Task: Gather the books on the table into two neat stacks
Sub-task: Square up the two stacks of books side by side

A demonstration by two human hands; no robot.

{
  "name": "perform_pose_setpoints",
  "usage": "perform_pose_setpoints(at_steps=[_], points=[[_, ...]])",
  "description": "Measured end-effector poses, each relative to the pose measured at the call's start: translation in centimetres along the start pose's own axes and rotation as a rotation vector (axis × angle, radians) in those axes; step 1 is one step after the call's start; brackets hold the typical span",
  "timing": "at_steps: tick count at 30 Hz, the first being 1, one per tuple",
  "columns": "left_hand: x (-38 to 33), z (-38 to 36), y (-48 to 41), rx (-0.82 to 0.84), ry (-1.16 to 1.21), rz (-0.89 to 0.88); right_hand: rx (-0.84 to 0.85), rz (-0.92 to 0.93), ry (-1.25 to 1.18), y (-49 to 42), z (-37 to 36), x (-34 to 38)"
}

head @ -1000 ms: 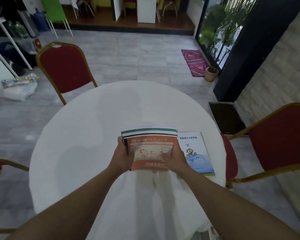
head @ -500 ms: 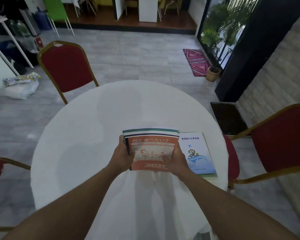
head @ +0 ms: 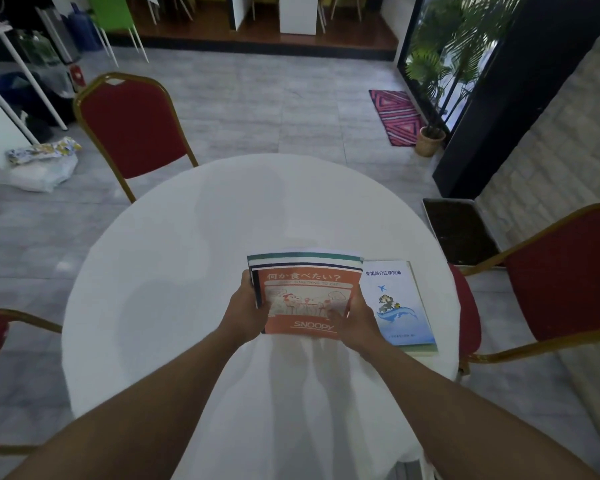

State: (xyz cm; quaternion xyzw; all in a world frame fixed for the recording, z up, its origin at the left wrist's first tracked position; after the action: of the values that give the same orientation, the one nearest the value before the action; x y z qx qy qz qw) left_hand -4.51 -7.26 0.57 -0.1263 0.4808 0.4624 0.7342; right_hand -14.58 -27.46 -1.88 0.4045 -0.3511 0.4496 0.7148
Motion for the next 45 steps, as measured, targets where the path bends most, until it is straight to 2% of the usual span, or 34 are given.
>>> perform_pose_setpoints(at_steps=[15,21,25,30,34,41,45], points=[[0.4,-0.1,-0.4,0.028,-0.035,-0.025,-0.004,-0.044,-0.039,-0.2,-0.5,-0.3],[-0.1,-0.2,-0.6,0.031,0.02,-0.03,0.014,-0.065,-0.022,-0.4,-0.1,0.2],[-0.4,0.4,-0.9,0.035,0.074,0.031,0.069,-0.126,-0.064,-0.8,0.1,0.8],[0.1,0.4,-0.8,0.155,0.116,0.171,0.165,-0.246,-0.135,-0.7,-0.3,0.5],[1.4,-0.4,-0.7,0.115,0.028,0.228,0.231,-0.357,-0.106,-0.2,-1.5,-0.6],[4.0,-2.0,-1.7,0.114,-0.039,0.285,0.259,-0.419,-0.008,-1.3,-2.5,-2.3],[5.5,-2.8,-3.0,0.168,-0.052,0.329,0.297,-0.429,0.111,-3.0,-2.4,-3.1]])
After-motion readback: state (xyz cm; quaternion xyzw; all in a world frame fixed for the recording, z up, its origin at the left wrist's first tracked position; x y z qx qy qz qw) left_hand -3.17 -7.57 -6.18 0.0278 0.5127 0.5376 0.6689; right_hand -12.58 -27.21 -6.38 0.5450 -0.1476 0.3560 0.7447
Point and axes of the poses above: each hand's wrist, its own y-axis away from the middle knuckle, its own z-axis out of the back of the hand, x = y × z, the point moved 2 cm from there along -y, towards the middle knuckle, and after that the axes turned 12 degrees about x, right-handed, at the moved point
